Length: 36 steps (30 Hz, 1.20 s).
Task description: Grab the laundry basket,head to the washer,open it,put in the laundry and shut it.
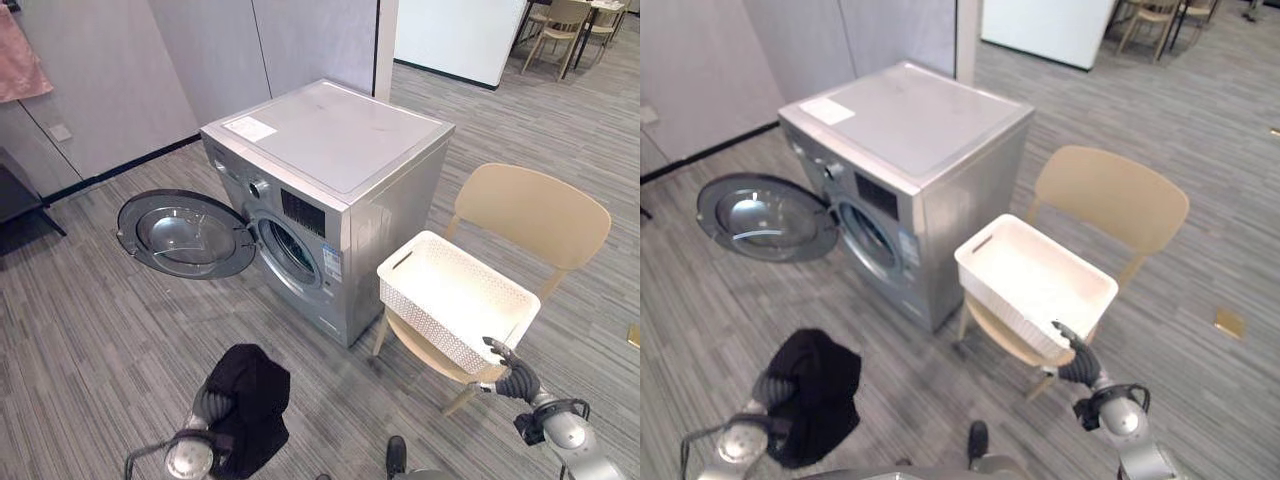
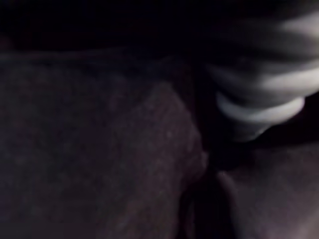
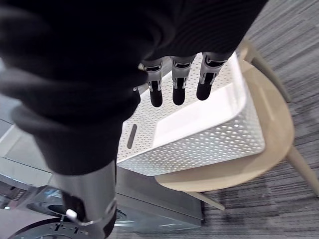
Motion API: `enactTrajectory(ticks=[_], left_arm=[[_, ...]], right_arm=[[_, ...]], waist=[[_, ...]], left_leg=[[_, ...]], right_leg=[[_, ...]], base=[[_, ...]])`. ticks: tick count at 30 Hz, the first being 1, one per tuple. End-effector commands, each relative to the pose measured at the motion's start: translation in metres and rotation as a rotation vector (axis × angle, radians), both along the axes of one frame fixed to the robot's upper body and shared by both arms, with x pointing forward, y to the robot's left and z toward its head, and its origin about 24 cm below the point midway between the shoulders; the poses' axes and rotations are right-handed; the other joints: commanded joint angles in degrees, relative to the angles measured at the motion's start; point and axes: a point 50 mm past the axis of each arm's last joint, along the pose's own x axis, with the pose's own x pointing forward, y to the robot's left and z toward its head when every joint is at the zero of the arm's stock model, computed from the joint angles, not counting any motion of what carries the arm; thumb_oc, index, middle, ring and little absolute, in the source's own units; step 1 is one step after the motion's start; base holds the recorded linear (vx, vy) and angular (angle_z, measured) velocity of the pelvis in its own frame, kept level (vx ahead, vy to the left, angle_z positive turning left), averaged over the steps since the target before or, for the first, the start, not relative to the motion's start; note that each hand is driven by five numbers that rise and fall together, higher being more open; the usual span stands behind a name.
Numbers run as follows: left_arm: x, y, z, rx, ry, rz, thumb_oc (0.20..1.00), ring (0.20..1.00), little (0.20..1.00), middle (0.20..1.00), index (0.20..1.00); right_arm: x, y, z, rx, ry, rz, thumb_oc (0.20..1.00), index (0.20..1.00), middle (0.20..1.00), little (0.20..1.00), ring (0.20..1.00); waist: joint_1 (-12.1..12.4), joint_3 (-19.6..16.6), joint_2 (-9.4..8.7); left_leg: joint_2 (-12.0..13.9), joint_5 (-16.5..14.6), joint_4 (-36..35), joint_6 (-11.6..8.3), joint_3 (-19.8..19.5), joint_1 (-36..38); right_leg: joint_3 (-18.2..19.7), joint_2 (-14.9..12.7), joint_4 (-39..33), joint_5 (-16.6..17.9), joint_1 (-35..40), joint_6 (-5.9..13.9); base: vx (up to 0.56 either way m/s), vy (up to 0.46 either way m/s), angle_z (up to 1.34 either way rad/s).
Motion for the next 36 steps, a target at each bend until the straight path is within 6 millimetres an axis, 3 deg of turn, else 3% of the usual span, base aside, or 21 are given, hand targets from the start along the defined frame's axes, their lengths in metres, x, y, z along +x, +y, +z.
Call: enactTrajectory(ticks=[1, 4, 5, 7, 10, 13, 17, 19, 21, 22, 23, 24, 28, 29, 30, 32, 34, 36], left_arm=[[0.024, 0.011, 0.015, -0.048, -0.132, 0.106, 0.200, 0.200, 0.200, 0.200, 0.200], [0.025, 0.009, 0.015, -0.076, -0.147, 0.139, 0.200, 0.200, 0.200, 0.200, 0.200], [0.034, 0.005, 0.016, -0.081, -0.167, 0.139, 0.200, 0.200, 0.200, 0.200, 0.200], [0.038, 0.003, 0.018, -0.085, -0.177, 0.129, 0.200, 0.200, 0.200, 0.200, 0.200], [0.046, -0.002, 0.024, -0.078, -0.207, 0.092, 0.200, 0.200, 0.200, 0.200, 0.200], [0.049, -0.003, 0.028, -0.081, -0.224, 0.076, 0.200, 0.200, 0.200, 0.200, 0.200], [0.049, -0.002, 0.029, -0.079, -0.225, 0.073, 0.200, 0.200, 0.200, 0.200, 0.200], [0.056, 0.001, 0.036, -0.059, -0.247, 0.053, 0.200, 0.200, 0.200, 0.200, 0.200], [0.062, 0.001, 0.040, -0.042, -0.264, 0.039, 0.200, 0.200, 0.200, 0.200, 0.200], [0.063, 0.001, 0.040, -0.042, -0.264, 0.039, 0.200, 0.200, 0.200, 0.200, 0.200], [0.068, -0.002, 0.042, -0.043, -0.281, 0.030, 0.200, 0.200, 0.200, 0.200, 0.200], [0.071, -0.005, 0.044, -0.055, -0.297, 0.028, 0.200, 0.200, 0.200, 0.200, 0.200], [0.074, -0.012, 0.043, -0.067, -0.289, 0.000, 0.200, 0.200, 0.200, 0.200, 0.200], [0.074, -0.012, 0.043, -0.067, -0.289, 0.000, 0.200, 0.200, 0.200, 0.200, 0.200], [0.076, -0.013, 0.042, -0.063, -0.281, -0.009, 0.200, 0.200, 0.200, 0.200, 0.200], [0.078, -0.013, 0.042, -0.058, -0.281, -0.007, 0.200, 0.200, 0.200, 0.200, 0.200], [0.078, -0.014, 0.042, -0.056, -0.282, -0.014, 0.200, 0.200, 0.200, 0.200, 0.200], [0.075, -0.020, 0.039, -0.069, -0.271, -0.033, 0.200, 0.200, 0.200, 0.200, 0.200]], right_arm=[[0.023, -0.002, 0.020, -0.018, -0.154, -0.036, 1.000, 1.000, 1.000, 1.000, 1.000], [0.025, -0.002, 0.017, -0.015, -0.154, -0.058, 1.000, 1.000, 1.000, 1.000, 1.000], [0.026, -0.004, 0.014, -0.018, -0.159, -0.093, 1.000, 1.000, 1.000, 1.000, 1.000], [0.027, -0.005, 0.014, -0.031, -0.156, -0.097, 1.000, 1.000, 1.000, 1.000, 1.000], [0.022, -0.005, 0.007, -0.043, -0.130, -0.125, 1.000, 1.000, 1.000, 1.000, 1.000], [0.021, -0.002, 0.002, -0.031, -0.112, -0.125, 1.000, 1.000, 1.000, 1.000, 1.000], [0.028, 0.007, -0.001, -0.044, -0.089, -0.077, 1.000, 1.000, 1.000, 1.000, 1.000], [0.035, 0.019, 0.000, -0.018, -0.106, -0.045, 1.000, 1.000, 1.000, 1.000, 1.000], [0.040, 0.026, 0.003, 0.002, -0.125, -0.029, 1.000, 1.000, 1.000, 1.000, 1.000], [0.040, 0.026, 0.003, 0.002, -0.125, -0.029, 1.000, 1.000, 1.000, 1.000, 1.000], [0.043, 0.029, 0.006, 0.002, -0.139, -0.012, 1.000, 1.000, 1.000, 1.000, 1.000], [0.045, 0.031, 0.008, 0.007, -0.148, 0.002, 1.000, 1.000, 1.000, 1.000, 1.000], [0.044, 0.034, 0.007, 0.042, -0.138, 0.004, 1.000, 1.000, 1.000, 1.000, 1.000], [0.044, 0.034, 0.007, 0.042, -0.138, 0.004, 1.000, 1.000, 1.000, 1.000, 1.000], [0.044, 0.035, 0.006, 0.050, -0.133, 0.003, 1.000, 1.000, 1.000, 1.000, 1.000], [0.042, 0.036, 0.004, 0.059, -0.122, 0.003, 1.000, 1.000, 1.000, 1.000, 1.000], [0.041, 0.036, 0.003, 0.061, -0.116, 0.001, 1.000, 1.000, 1.000, 1.000, 1.000], [0.032, 0.033, -0.004, 0.066, -0.081, -0.006, 1.000, 1.000, 1.000, 1.000, 1.000]], waist=[[1.65, 3.59, -0.77], [2.16, 4.97, -0.74], [2.74, 6.50, -0.92], [2.58, 6.43, -0.87], [1.19, 6.38, -0.77], [0.81, 6.67, -0.52], [1.73, 6.68, -1.11], [2.61, 7.13, -2.03], [2.06, 7.49, -2.64], [2.08, 7.48, -2.67], [1.13, 7.85, -2.73], [0.54, 8.36, -2.41], [-0.91, 9.79, -2.71], [-0.95, 9.82, -2.67], [-1.16, 10.15, -3.11], [-1.51, 10.28, -3.49], [-1.88, 10.33, -3.50], [-2.45, 8.96, -3.82]], left_leg=[[-0.97, 1.20, 1.95, -1.41, -2.65, -6.04], [-1.42, 1.56, 3.80, -1.55, -3.36, -9.08], [-1.16, 1.74, 6.48, -2.02, -1.23, -12.52], [-0.74, 1.76, 7.26, -1.97, 0.95, -13.90], [2.76, -1.32, 8.64, -2.19, 13.96, -12.90], [3.17, -1.61, 9.09, -2.04, 15.91, -12.92], [2.34, -2.61, 8.87, -0.98, 15.19, -13.24], [1.30, -3.87, 8.45, 0.36, 14.04, -12.25], [0.09, -4.65, 7.89, 1.26, 12.26, -11.25], [0.07, -4.65, 7.89, 1.27, 12.28, -11.26], [-0.66, -4.81, 6.72, 1.53, 10.32, -9.90], [-1.05, -3.65, 6.00, 2.01, 9.06, -9.44], [-3.31, -5.37, 5.67, 2.83, 3.83, -6.36], [-3.29, -5.41, 5.69, 2.82, 3.78, -6.34], [-4.44, -6.35, 5.72, 3.03, 1.69, -5.34], [-5.14, -7.52, 5.63, 2.71, -0.08, -3.58], [-5.32, -8.05, 5.94, 2.63, -1.31, -2.85], [-5.13, -11.07, 9.07, 1.31, -2.30, -1.24]], right_leg=[[-0.72, -0.53, 3.38, -12.78, 5.92, 3.73], [-2.48, -0.98, 3.80, -12.83, 4.70, 3.57], [-5.82, -2.41, 4.20, -12.89, 3.85, 3.67], [-7.48, -2.96, 4.24, -12.69, 3.12, 3.69], [-13.53, -5.15, 4.08, -13.04, 3.50, 4.73], [-16.52, -6.17, 4.54, -12.86, 3.91, 5.08], [-17.40, -7.45, 6.46, -13.63, 4.69, 5.62], [-16.68, -9.32, 13.97, -14.56, 3.33, 6.04], [-12.16, -8.80, 19.53, -14.76, 0.35, 6.50], [-12.13, -8.83, 19.60, -14.80, 0.29, 6.51], [-7.20, -6.14, 22.29, -15.40, -2.77, 6.12], [-3.45, -3.39, 21.77, -14.59, -5.90, 5.57], [1.20, 0.48, 18.87, -12.35, -11.30, 4.81], [1.15, 0.49, 18.83, -12.35, -11.23, 4.81], [1.57, 0.59, 15.87, -9.73, -13.50, 5.42], [-0.47, -0.13, 14.08, -7.83, -15.19, 5.93], [-1.74, -0.56, 13.13, -7.99, -14.31, 5.86], [-0.66, -0.67, 11.34, -8.39, -10.81, 4.65]], base=[[-0.10, -0.008, 0.05], [-0.17, -0.001, 0.41], [-0.16, 0.013, 0.69], [-0.12, 0.016, 0.96], [0.02, 0.044, 1.18], [0.05, 0.131, 1.11], [0.12, 0.194, 0.51], [0.18, 0.193, 0.35], [0.16, 0.099, 0.46], [0.17, 0.096, 0.59], [0.18, 0.085, 0.74], [0.26, 0.108, 0.67], [0.22, 0.024, 0.73], [0.25, -0.022, 0.65], [0.25, -0.053, 0.79], [0.33, -0.095, 0.64], [0.23, -0.095, 0.60], [0.36, -0.193, 0.76]])
